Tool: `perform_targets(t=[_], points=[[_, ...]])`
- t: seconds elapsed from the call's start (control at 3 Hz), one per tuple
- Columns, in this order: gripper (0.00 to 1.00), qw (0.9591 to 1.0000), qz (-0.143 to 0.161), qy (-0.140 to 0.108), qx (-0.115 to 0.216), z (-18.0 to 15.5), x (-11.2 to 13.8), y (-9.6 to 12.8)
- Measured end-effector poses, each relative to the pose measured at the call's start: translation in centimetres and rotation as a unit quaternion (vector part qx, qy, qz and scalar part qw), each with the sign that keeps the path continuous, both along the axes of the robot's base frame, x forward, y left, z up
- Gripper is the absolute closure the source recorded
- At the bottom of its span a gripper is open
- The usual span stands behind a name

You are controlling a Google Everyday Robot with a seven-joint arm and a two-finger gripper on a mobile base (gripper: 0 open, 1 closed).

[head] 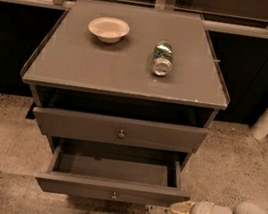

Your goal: Close middle drawer

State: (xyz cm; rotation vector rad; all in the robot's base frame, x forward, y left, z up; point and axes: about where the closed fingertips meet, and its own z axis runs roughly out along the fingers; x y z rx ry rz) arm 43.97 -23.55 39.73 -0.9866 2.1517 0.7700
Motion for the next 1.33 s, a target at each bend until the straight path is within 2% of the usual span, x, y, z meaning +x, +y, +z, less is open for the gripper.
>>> perform_targets(t=[0.33, 0.67, 1.0, 1.33], points=[[1.0, 1.0, 0.001, 0.004, 0.001, -0.3, 0.2, 0.3], [1.0, 0.9994, 0.03, 0.013, -0.004, -1.9, 2.3, 1.0], [1.0, 0.9994, 0.032, 0.013, -0.004, -2.0, 2.2, 1.0], [1.0, 0.9989, 0.042, 0.015, -0.01, -3.2, 5.0, 1.4]])
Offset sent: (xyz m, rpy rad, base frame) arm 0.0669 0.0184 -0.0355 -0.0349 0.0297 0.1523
